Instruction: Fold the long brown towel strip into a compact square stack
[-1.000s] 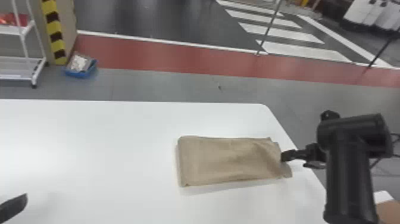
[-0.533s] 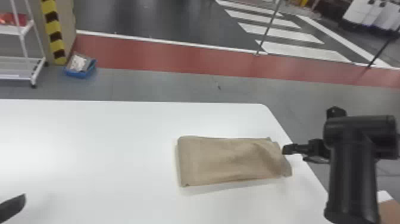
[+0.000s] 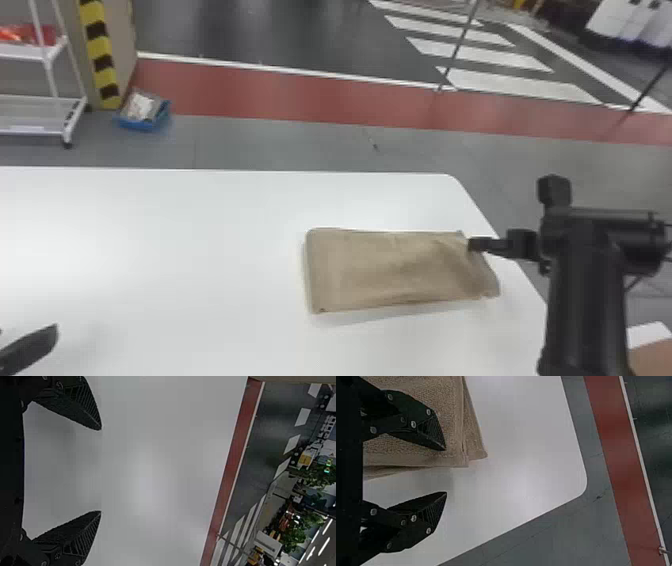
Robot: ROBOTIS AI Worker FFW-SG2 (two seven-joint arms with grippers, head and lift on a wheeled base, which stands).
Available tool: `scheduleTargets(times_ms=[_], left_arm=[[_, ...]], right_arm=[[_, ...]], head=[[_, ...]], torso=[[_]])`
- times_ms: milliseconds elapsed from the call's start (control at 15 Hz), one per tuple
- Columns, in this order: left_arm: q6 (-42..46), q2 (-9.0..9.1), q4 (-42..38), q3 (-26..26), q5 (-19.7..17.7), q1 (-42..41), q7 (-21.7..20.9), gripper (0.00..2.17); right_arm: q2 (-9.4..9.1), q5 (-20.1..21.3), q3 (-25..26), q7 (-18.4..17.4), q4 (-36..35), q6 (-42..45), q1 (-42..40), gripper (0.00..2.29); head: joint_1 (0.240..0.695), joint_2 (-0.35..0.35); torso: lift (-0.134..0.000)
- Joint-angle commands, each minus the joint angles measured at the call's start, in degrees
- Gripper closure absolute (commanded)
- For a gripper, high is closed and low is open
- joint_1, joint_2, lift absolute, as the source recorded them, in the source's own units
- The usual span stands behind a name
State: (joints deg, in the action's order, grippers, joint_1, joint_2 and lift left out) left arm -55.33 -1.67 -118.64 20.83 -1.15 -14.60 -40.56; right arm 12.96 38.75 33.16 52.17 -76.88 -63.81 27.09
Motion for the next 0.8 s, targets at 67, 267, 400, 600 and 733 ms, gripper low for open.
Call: scheduleTargets(times_ms=[67,267,400,600,733], left_arm=[[0.0,0.0,0.26,0.09,0.0,0.02,0.04,0.14],[0.0,0.0,0.34,0.35,0.0,-0.07,-0.05,0.14],[0.35,-0.09,0.34,0.35,0.0,-0.07,-0.05,0.14],[0.88,-0.09,0.87,0.44,0.0,-0.07,-0.14,0.14],[0.88,-0.09,1.14,0.44,0.0,-0.07,-0.23,0.14]], right_arm=[[-0.74,-0.17,-0.37,-0.84,0.5,0.92,-0.28,0.8],[-0.74,-0.43,0.07,-1.02,0.41,0.74,-0.28,0.8],[-0.74,-0.52,0.24,-1.11,0.24,0.21,-0.28,0.83],[-0.74,-0.52,0.15,-1.9,-0.12,-0.14,-0.28,1.04],[-1.09,-0.52,0.24,-2.69,-0.12,-0.14,-0.28,1.03]], head=[[0.695,-0.292],[0.695,-0.285],[0.695,-0.285],[0.695,-0.284],[0.695,-0.287]], torso=[[-0.124],[-0.124],[-0.124],[-0.124],[-0.124]])
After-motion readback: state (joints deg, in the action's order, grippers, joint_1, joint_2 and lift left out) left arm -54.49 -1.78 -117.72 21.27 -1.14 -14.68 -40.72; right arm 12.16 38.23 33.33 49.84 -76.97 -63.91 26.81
